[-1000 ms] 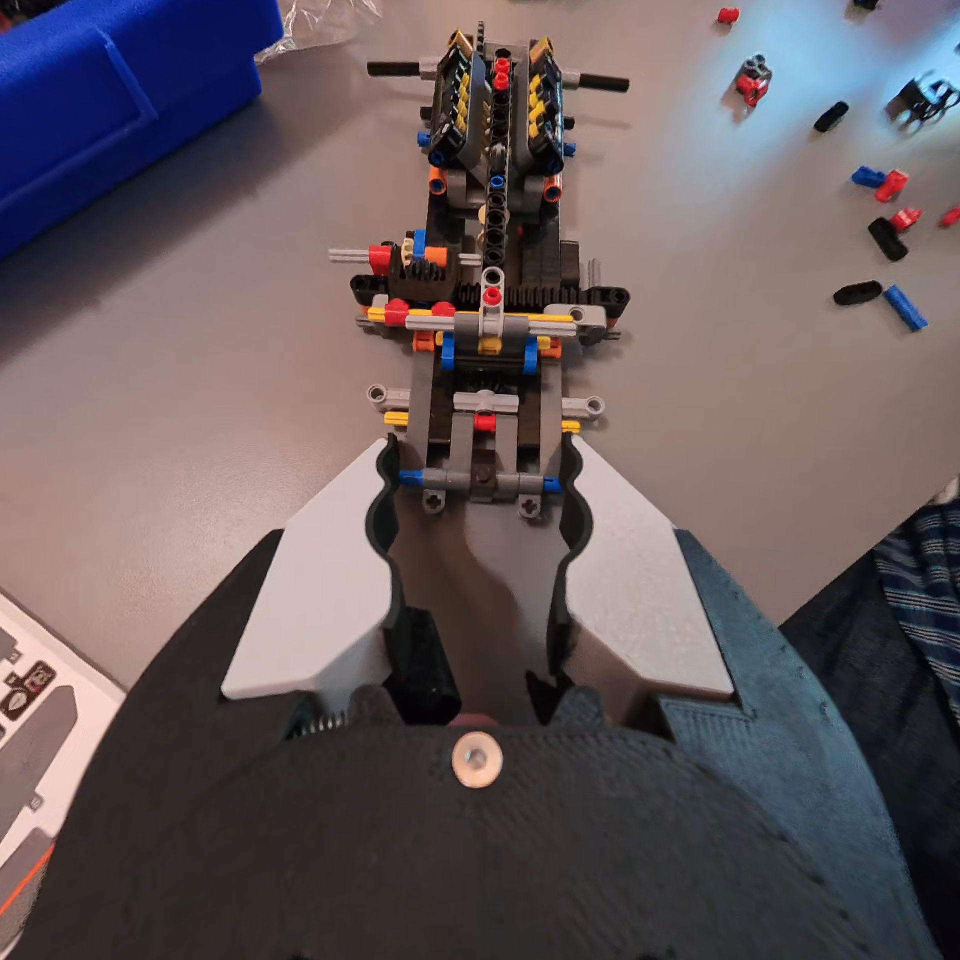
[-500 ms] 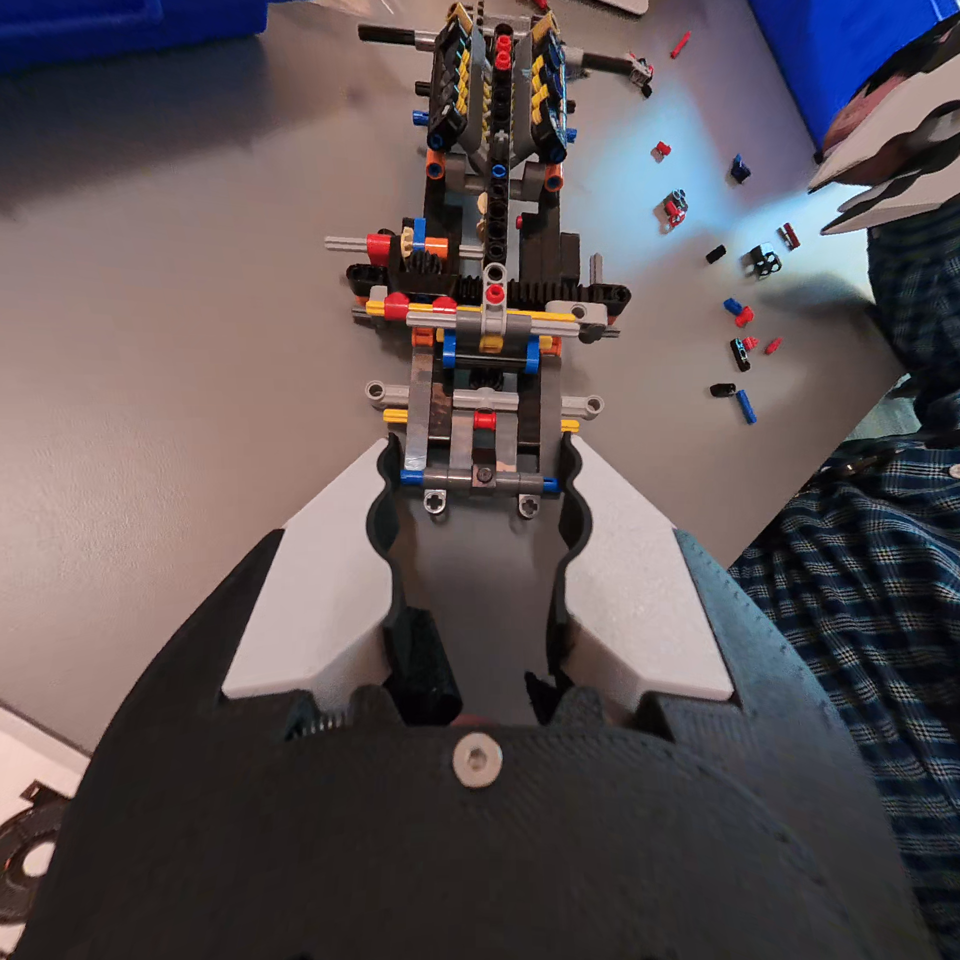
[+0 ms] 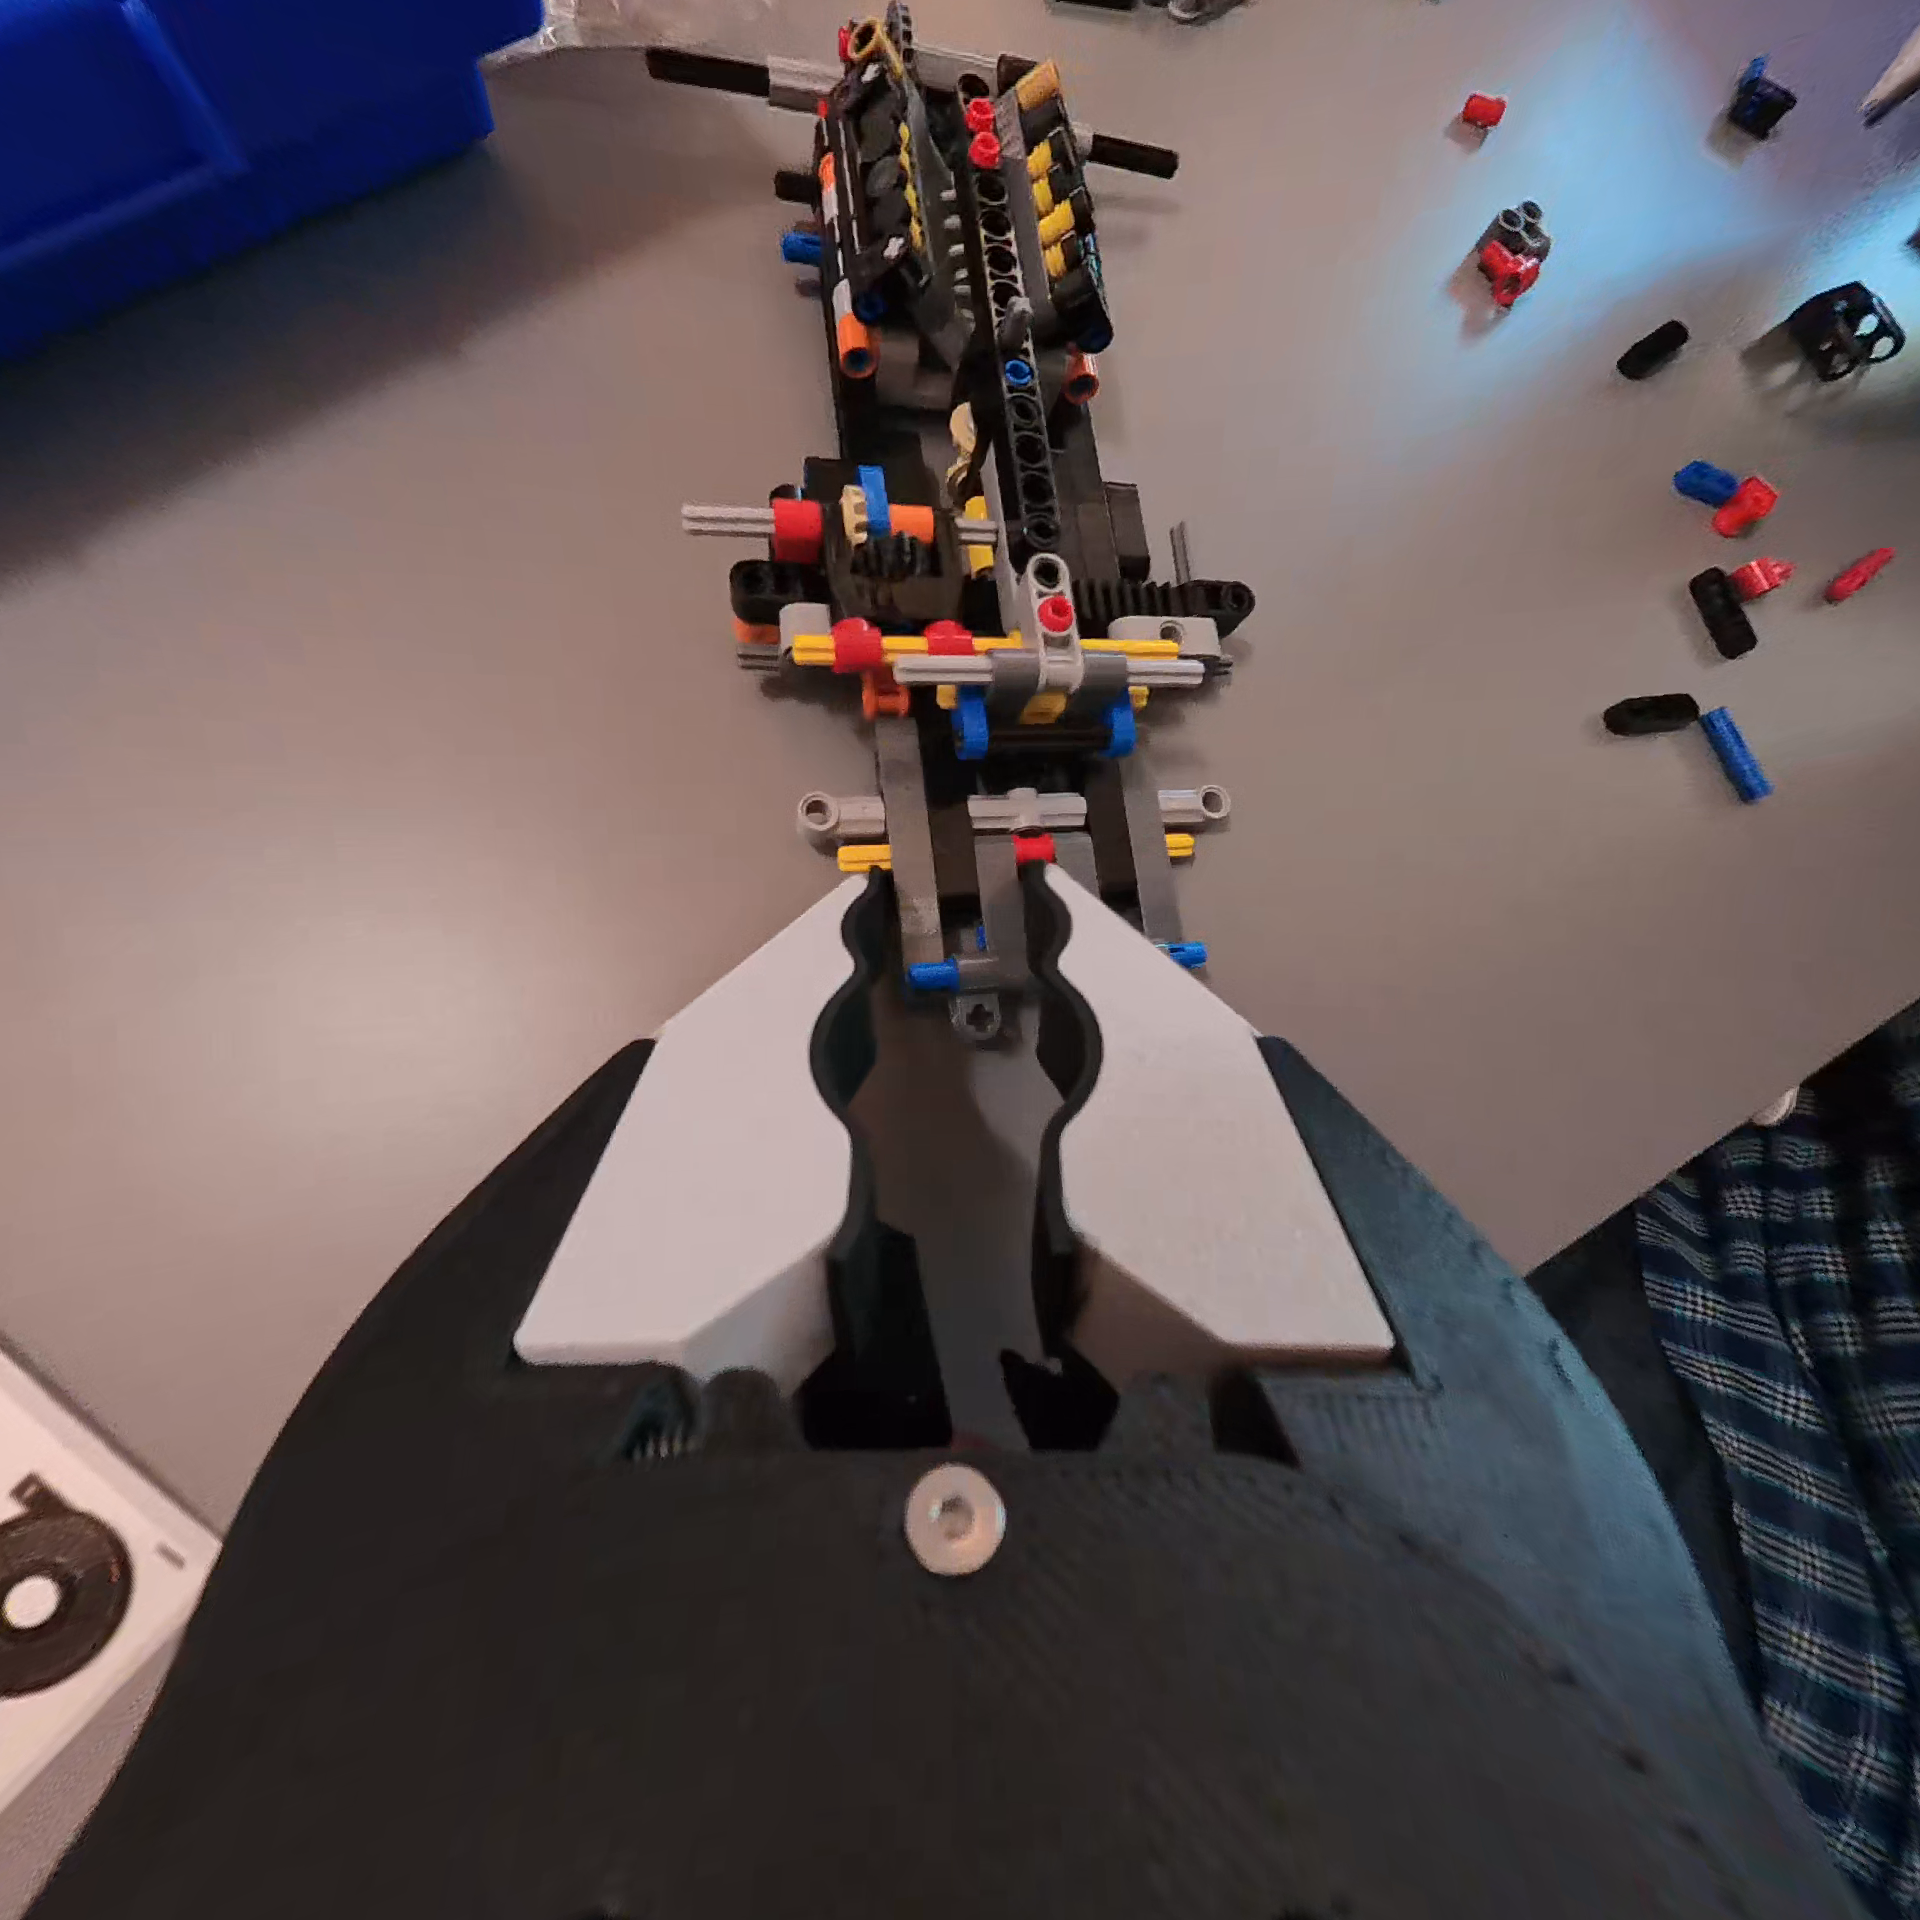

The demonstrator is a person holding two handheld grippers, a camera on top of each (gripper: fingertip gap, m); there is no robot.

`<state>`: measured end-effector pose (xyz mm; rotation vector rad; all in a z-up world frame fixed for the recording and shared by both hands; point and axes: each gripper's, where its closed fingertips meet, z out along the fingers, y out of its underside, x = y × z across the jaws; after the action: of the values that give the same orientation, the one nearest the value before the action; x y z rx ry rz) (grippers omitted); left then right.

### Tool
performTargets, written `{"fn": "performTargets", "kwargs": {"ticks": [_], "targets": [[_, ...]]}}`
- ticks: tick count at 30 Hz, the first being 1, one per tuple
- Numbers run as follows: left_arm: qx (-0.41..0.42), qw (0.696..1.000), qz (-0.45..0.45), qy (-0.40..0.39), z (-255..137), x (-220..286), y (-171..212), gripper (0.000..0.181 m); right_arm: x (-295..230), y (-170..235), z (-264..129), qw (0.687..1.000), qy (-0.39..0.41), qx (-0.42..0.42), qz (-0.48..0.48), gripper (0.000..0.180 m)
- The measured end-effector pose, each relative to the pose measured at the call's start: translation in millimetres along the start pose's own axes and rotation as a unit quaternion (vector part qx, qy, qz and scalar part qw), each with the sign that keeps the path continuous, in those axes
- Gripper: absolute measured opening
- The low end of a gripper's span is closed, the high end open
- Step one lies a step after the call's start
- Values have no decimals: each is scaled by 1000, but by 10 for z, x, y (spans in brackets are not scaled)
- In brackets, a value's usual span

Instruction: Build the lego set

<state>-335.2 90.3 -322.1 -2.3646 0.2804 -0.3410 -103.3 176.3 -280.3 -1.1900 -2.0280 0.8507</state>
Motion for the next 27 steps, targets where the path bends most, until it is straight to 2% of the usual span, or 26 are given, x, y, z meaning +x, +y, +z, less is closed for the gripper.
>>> {"fn": "performTargets", "kwargs": {"ticks": [6,12,18,27], "targets": [[9,1000,-8,-5,-33,46,10,29,17,61,47,1000,-1,-8,6,20],[13,1000,-13,-13,-8,-6,-51,47,37,110,64,1000,0,-10,10,20],[9,1000,-10,-4,54,-40,-64,50,81,135,36,1000,5,-6,16,20],[39,999,-8,-11,-73,40,-131,64,259,207,-264,998,50,-22,31,24]]}}
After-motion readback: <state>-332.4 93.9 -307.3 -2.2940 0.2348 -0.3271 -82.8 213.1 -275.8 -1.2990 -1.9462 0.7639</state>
